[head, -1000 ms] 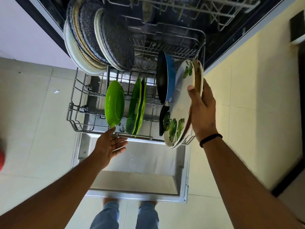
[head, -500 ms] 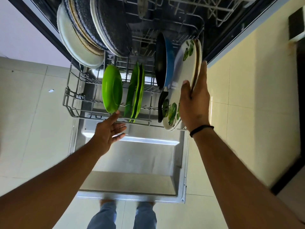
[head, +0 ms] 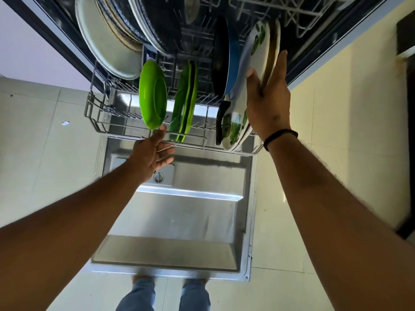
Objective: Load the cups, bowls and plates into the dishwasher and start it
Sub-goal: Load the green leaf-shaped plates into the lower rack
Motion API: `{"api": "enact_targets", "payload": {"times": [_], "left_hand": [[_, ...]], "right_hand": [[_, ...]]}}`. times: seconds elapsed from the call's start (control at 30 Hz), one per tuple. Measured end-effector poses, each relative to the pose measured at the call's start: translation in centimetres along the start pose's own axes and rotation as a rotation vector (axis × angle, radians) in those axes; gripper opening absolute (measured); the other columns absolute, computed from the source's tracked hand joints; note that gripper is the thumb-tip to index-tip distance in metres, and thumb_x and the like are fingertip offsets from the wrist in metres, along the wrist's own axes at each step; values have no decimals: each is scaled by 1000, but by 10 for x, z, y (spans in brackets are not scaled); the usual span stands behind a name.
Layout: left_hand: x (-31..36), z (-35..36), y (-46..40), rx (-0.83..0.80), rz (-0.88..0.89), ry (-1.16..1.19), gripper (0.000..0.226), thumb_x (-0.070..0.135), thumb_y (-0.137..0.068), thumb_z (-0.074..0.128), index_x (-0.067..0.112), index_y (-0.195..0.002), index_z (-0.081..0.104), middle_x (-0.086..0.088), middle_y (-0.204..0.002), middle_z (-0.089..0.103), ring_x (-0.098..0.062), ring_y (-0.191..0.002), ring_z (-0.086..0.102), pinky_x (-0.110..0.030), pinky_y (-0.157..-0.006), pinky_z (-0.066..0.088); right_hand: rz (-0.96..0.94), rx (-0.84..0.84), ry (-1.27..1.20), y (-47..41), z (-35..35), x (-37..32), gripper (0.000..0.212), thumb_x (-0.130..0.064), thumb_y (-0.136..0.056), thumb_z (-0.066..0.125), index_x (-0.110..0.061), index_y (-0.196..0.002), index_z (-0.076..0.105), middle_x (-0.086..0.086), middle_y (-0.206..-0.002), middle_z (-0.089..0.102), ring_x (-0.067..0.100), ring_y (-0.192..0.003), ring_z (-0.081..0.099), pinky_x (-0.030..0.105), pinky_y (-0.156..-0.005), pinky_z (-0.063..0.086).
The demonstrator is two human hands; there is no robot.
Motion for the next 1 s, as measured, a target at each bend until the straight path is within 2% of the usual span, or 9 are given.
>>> {"api": "enact_targets", "payload": {"times": [0.07, 0.13, 0.23, 0.33, 0.47, 0.6, 0.73, 0.83, 1.0], "left_hand": [[4, 4, -5, 12, 5, 9, 29, 46, -92, 65, 20, -103, 60, -13, -115, 70, -25, -103, 69, -45, -89, 55], [8, 7, -8, 22, 11, 13, 31, 47, -91, 66, 18, -103, 60, -13, -113, 70, -26, -104, 69, -43, -86, 56], [13, 10, -13, 32, 10, 16, 37, 49, -89, 68, 15, -102, 61, -11, -107, 71, -27, -105, 70, -41, -78, 57], [17, 13, -16, 42, -2, 1, 41, 52, -88, 68, 14, -102, 60, -8, -102, 68, -27, -101, 69, -41, -76, 58], [24, 17, -22, 90, 9, -38, 62, 56, -86, 69, 14, -128, 52, -11, -123, 55, -27, -105, 64, -40, -74, 60], [26, 22, -29, 52, 23, 27, 53, 51, -88, 69, 14, -122, 54, -17, -130, 58, -31, -111, 65, -42, -79, 59], [29, 28, -35, 15, 56, 86, 35, 47, -92, 66, 15, -106, 60, -18, -122, 67, -29, -108, 69, -44, -86, 58], [35, 30, -42, 30, 64, 62, 37, 49, -90, 68, 16, -105, 61, -18, -121, 69, -26, -103, 72, -46, -84, 59], [55, 39, -62, 30, 81, 31, 51, 54, -88, 68, 13, -119, 57, -20, -123, 67, -27, -100, 73, -42, -70, 59]], "right_hand": [[14, 6, -14, -3, -1, -1, 83, -50, -99, 47, -12, -160, 5, 11, -149, 49, 33, -125, 57, 46, -103, 50], [70, 32, -137, 2, -3, -1, 76, -52, -101, 45, -15, -159, 13, 2, -154, 43, 20, -134, 49, 28, -108, 44], [242, 197, -408, 22, 1, 22, 47, -43, -107, 35, -18, -146, 46, -13, -137, 55, 4, -123, 52, 10, -98, 40], [425, 277, -268, 44, 13, 69, 37, -35, -107, 37, -15, -130, 59, -10, -114, 64, 16, -115, 58, 14, -91, 40], [584, -27, 75, 72, 37, 121, 48, -26, -102, 50, -12, -148, 44, 17, -145, 49, 34, -133, 47, 36, -111, 36], [539, -100, -25, 80, 53, 120, 63, -25, -102, 54, -17, -157, 26, 11, -153, 44, 28, -140, 43, 36, -118, 32], [691, 67, -254, 57, 65, 118, 45, -20, -99, 53, -7, -142, 49, 11, -124, 62, 27, -110, 59, 40, -107, 45], [712, 114, -303, 39, 74, 129, 38, -15, -91, 54, 9, -120, 55, 16, -99, 59, 26, -88, 55, 51, -93, 52], [634, 120, -273, 16, 74, 136, 37, -14, -86, 54, 7, -116, 58, 30, -111, 65, 27, -86, 58, 56, -92, 54]]}}
Point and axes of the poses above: each hand's wrist, its own y-axis away from the middle knuckle, its own z-axis out of the palm, x = y × z, the point moved 3 cm from there along -y, towards the middle knuckle
